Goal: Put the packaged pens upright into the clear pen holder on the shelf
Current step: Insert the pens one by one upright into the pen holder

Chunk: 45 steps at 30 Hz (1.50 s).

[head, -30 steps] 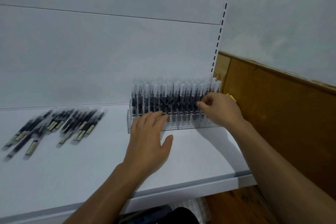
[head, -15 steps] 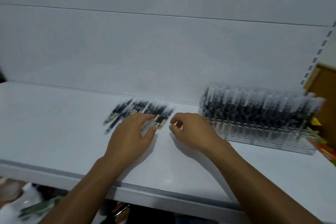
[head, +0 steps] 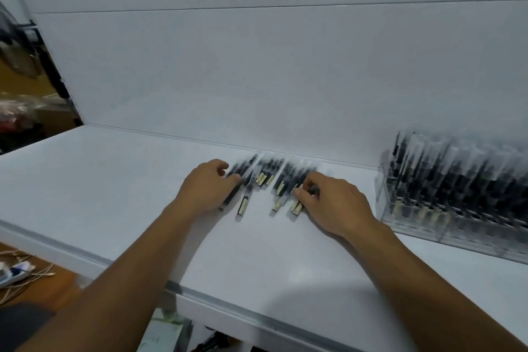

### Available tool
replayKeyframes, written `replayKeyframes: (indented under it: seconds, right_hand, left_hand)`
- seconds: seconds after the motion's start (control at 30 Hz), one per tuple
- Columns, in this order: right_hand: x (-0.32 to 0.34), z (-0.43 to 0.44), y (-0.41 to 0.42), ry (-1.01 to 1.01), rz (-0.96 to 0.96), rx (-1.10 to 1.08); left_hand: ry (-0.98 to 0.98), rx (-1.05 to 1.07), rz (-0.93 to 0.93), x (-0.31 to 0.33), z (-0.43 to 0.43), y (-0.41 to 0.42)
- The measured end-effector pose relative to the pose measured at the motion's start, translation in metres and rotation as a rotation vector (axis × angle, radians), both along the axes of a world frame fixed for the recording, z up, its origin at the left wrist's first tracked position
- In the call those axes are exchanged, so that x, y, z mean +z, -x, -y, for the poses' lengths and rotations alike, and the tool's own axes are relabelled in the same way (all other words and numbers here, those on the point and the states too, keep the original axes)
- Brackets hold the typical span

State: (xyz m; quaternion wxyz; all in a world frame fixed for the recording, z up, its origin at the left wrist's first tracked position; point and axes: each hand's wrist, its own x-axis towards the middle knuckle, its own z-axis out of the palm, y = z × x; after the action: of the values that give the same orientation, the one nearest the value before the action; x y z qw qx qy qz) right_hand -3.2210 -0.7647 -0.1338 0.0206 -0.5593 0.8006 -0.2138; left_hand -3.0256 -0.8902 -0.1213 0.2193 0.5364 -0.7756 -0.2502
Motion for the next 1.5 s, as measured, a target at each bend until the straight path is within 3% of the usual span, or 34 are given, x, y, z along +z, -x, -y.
replayKeyframes:
  seconds: [0.5, 0.9, 1.27, 1.5]
  right_hand:
    - [0.004, -0.001, 0.005, -0.047, -0.009, -0.002]
    - [0.007, -0.003, 0.001, -0.042, 0.083, 0.019]
    - [0.007, -0.005, 0.001, -0.027, 0.122, 0.044]
    - [0.005, -0.010, 0.002, -0.045, 0.132, 0.059]
  left_hand:
    - [-0.370, -0.062, 0.184, 0.035, 0.039, 0.023]
    - [-0.446, -0.090, 0.157, 0.039, 0.038, 0.020]
    - [-0.382, -0.098, 0.233, 0.041, 0.032, 0.029]
    - [-0.476, -0.062, 0.074, 0.035, 0.029, 0.020]
